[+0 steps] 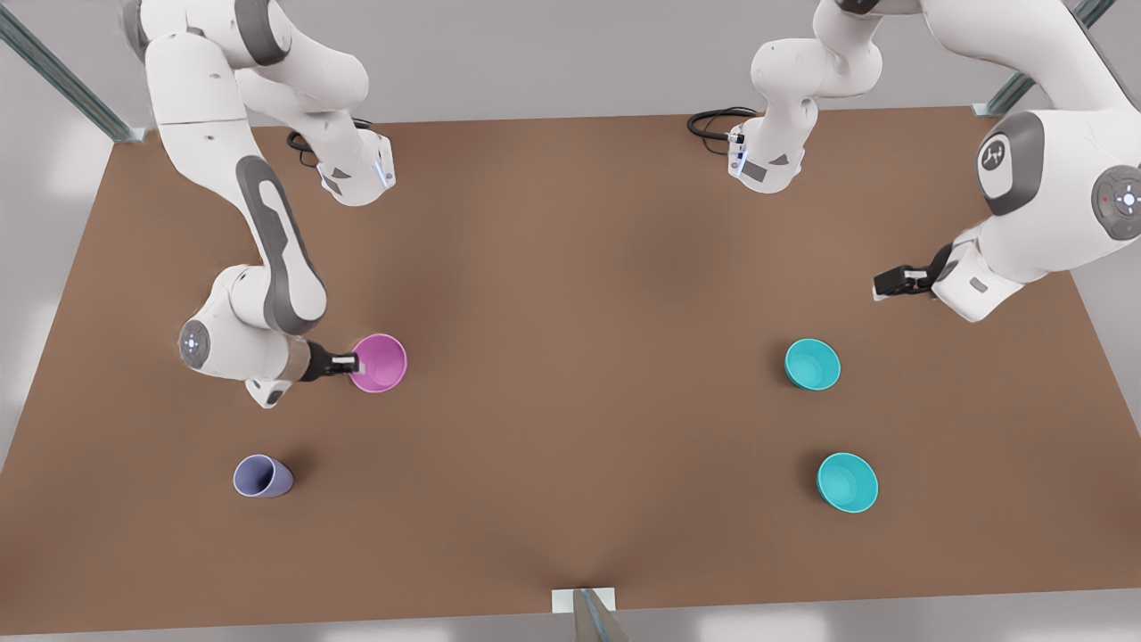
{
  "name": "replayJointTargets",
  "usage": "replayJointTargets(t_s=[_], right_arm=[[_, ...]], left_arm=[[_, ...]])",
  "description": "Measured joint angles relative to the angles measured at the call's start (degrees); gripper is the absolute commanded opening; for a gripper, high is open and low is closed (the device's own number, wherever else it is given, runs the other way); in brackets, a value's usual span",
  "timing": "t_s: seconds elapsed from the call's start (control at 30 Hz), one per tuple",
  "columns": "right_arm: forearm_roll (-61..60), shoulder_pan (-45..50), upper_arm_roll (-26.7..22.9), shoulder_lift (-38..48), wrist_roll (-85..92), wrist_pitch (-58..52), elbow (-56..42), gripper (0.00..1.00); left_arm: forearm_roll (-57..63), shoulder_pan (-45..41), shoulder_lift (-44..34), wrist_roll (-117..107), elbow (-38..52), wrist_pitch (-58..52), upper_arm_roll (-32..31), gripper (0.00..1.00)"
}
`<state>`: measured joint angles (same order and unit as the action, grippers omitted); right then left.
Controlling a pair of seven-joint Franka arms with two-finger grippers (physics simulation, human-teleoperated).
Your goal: Stack the blue bowl on the pink bowl
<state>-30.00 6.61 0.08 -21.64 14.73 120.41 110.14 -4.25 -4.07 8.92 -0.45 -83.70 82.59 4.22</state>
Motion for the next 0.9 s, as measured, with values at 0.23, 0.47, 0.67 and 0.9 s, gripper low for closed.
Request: replayJointTargets(t_s=[0.23,0.47,0.67,0.9], right_arm=[[-9.0,18.8,-0.4,-27.4,-8.5,-0.8,-40.6,0.21],[-9.1,23.7,-0.5,-34.4,-17.4,6.6,-42.5,0.21],[-8.9,24.2,-0.4,-35.2,-23.1,11.1,-43.2,1.00],[-6.7,13.3,-1.2,-23.8,-27.0,-0.2,-39.9,1.00]], left_arm=[[0.0,0.1,0.6,0.0,-1.7,-0.1,0.0,1.00],[0.0,4.6,11.5,0.0,-3.0,1.5,0.0,1.00],[-0.3,6.2,15.5,0.7,-15.9,11.6,-0.1,1.00],[-5.8,7.9,18.8,6.1,-27.6,33.2,0.1,1.00]])
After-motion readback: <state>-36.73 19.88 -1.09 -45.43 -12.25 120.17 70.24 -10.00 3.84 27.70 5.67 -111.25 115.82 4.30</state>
